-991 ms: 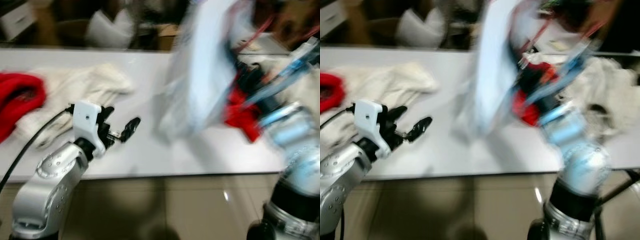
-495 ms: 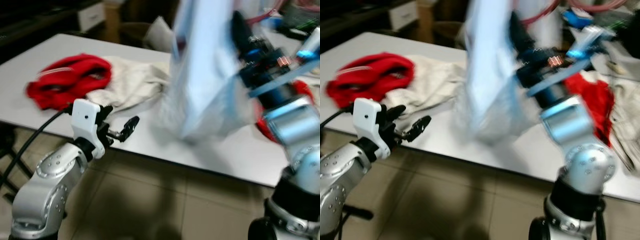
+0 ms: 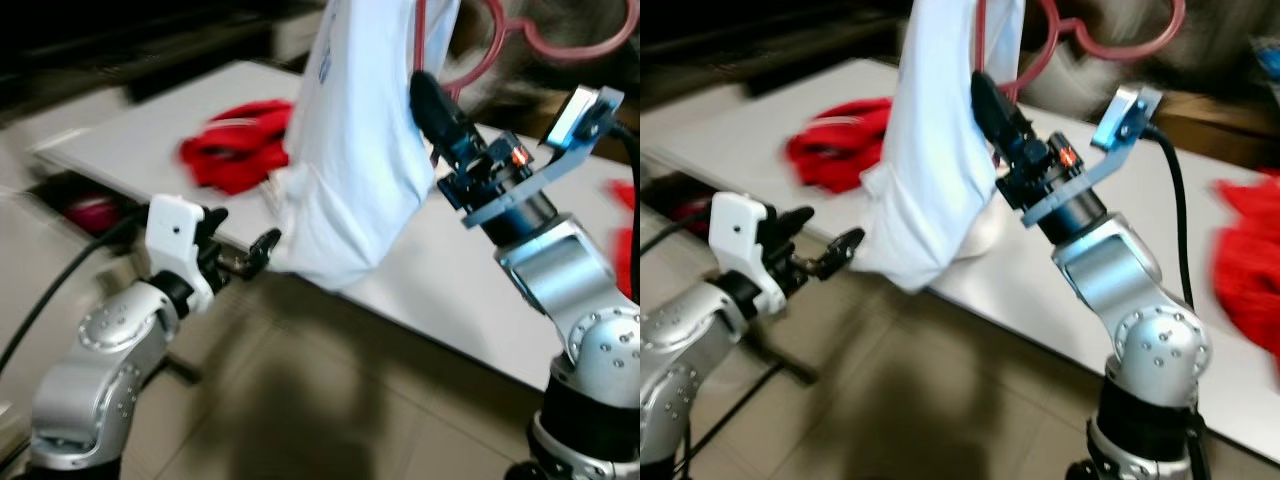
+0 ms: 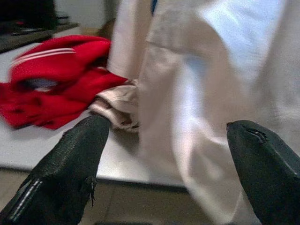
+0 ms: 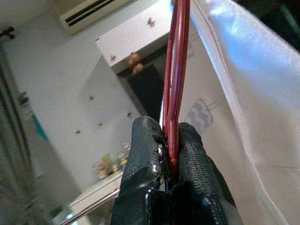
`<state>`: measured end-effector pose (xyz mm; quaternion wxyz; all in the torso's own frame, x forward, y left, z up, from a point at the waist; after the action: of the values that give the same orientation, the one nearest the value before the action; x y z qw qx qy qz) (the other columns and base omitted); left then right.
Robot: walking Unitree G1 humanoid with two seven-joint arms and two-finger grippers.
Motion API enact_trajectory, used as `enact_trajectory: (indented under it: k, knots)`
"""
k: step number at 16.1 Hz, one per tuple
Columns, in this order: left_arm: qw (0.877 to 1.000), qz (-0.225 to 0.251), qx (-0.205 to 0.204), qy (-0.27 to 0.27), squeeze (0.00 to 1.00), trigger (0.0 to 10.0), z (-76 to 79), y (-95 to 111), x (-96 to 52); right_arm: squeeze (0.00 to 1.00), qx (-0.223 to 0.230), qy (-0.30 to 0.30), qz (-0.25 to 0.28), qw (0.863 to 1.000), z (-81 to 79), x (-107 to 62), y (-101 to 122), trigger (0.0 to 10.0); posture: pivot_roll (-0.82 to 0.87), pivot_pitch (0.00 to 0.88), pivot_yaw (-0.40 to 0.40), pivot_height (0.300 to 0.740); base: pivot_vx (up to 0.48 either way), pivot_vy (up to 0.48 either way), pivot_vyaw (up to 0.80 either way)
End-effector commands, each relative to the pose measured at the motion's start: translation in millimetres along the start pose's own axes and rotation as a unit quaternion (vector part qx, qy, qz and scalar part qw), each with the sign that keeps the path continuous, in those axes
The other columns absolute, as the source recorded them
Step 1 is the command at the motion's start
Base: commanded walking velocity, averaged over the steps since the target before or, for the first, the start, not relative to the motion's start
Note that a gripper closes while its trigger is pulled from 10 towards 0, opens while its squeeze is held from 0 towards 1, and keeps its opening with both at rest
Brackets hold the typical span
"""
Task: Hang hanger
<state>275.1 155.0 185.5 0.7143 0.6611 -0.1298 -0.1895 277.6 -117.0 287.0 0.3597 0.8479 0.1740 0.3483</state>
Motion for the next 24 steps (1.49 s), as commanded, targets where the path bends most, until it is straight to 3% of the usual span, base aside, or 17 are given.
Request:
enact_trajectory:
  k: [1, 9, 11, 12, 14, 17, 18, 21, 24]
  knots:
    - [1.000, 0.003, 0.006, -0.001, 1.00, 10.0, 0.3, 2.6, 2.2, 0.00, -0.008, 0.017, 0.017, 1.000, -6.9, -0.1, 7.0, 10.0, -0.10, 0.000, -0.039, 0.740, 0.000, 0.000, 0.80]
    - [1.000, 0.005, 0.009, 0.005, 1.00, 10.0, -2.0, 0.9, 1.2, 0.00, -0.019, 0.009, -0.003, 1.000, -2.4, -5.8, 0.3, 10.0, -0.10, 0.000, -0.044, 0.740, 0.000, 0.000, 0.80]
    - [1.000, 0.002, 0.012, 0.007, 1.00, 10.0, -3.1, 0.1, -0.1, 0.00, -0.022, -0.003, -0.016, 1.000, 2.2, -9.9, -5.6, 10.0, -0.10, 0.000, -0.045, 0.740, 0.000, 0.000, 0.80]
    - [1.000, -0.002, 0.017, 0.011, 1.00, 10.0, -3.9, -1.1, -1.6, 0.00, -0.040, -0.030, -0.041, 0.998, 11.8, -14.9, -15.2, 10.0, -0.10, 0.000, -0.047, 0.740, 0.000, 0.000, 0.80]
    - [1.000, -0.011, 0.023, 0.013, 1.00, 10.0, -4.8, -4.3, -4.3, 0.00, -0.094, -0.088, -0.095, 0.987, 32.7, -21.0, -32.4, 10.0, -0.10, 0.000, -0.046, 0.740, 0.000, 0.000, 0.80]
    - [0.999, -0.021, 0.028, 0.020, 1.00, 10.0, -7.0, -7.4, -5.3, 0.00, -0.143, -0.118, -0.145, 0.972, 45.5, -27.6, -50.3, 10.0, -0.09, 0.000, -0.048, 0.740, 0.000, 0.000, 0.80]
    - [0.999, -0.023, 0.029, 0.021, 1.00, 10.0, -7.2, -8.3, -5.6, 0.00, -0.151, -0.125, -0.156, 0.968, 48.6, -30.2, -55.0, 10.0, -0.09, 0.000, -0.049, 0.740, 0.000, 0.000, 0.80]
    - [0.998, -0.038, 0.044, 0.037, 1.00, 10.0, -11.9, -14.5, -6.1, 0.00, -0.233, -0.135, -0.228, 0.936, 62.1, -44.7, -80.5, 10.0, -0.09, 0.000, -0.049, 0.740, 0.000, 0.000, 0.80]
    - [0.996, -0.058, 0.046, 0.047, 1.00, 10.0, -13.6, -24.1, -3.8, 0.00, -0.256, -0.129, -0.253, 0.924, 65.6, -50.4, -91.4, 10.0, -0.10, 0.000, -0.051, 0.740, 0.000, 0.000, 0.80]
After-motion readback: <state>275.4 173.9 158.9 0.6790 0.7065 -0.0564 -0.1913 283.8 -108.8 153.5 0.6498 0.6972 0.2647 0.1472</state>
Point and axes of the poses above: a point about 5 cm out from each wrist's last joint towards the gripper, its own x axis pointing out of the wrist towards the gripper, its own y axis along the axis of the wrist's last joint, z = x × y, the point moved 2 cm from there along x, pointing out of the wrist towards the gripper, and after that the axes turned 5 degrees about -x, right-handed, at the moved point
